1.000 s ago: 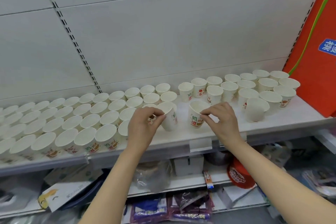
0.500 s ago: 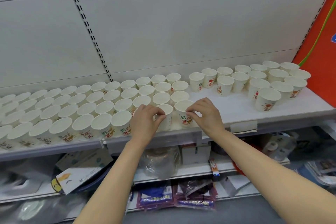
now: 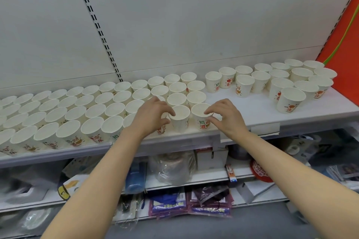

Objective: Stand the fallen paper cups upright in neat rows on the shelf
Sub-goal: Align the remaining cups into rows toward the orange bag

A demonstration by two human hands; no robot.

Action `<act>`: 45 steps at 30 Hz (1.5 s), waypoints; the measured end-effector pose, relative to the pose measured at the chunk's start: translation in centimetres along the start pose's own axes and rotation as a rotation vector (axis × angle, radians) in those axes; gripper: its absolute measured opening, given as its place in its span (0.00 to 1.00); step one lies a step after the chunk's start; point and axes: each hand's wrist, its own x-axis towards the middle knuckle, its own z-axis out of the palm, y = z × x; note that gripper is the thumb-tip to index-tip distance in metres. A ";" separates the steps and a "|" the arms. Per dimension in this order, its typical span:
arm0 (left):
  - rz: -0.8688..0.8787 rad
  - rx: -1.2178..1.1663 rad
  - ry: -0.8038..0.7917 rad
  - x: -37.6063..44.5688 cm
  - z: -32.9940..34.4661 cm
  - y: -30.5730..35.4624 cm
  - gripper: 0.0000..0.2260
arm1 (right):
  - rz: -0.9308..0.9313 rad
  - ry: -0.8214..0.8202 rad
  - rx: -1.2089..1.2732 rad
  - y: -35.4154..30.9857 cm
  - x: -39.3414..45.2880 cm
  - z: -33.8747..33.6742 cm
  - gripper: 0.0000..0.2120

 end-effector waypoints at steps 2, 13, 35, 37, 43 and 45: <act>0.032 0.038 -0.031 0.6 0.0 0.5 0.07 | 0.001 -0.027 -0.006 -0.1 0.2 -0.1 0.05; 0.078 -0.090 -0.043 0.9 0.0 1.3 0.16 | 0.056 -0.065 0.045 -0.8 0.0 0.2 0.04; 0.047 -0.072 0.081 -0.4 2.3 1.8 0.10 | 0.035 -0.055 0.072 -1.1 -0.6 0.3 0.04; 0.035 -0.108 0.137 -0.9 2.8 1.8 0.15 | 0.033 -0.043 0.051 -1.1 -0.6 0.2 0.06; -0.083 -0.116 0.330 -3.6 2.5 -0.5 0.21 | 0.001 -0.033 -0.010 -1.5 -0.1 0.2 0.09; -0.082 -0.106 0.322 -4.1 2.8 -0.9 0.19 | -0.009 -0.036 -0.034 -1.5 0.0 0.4 0.07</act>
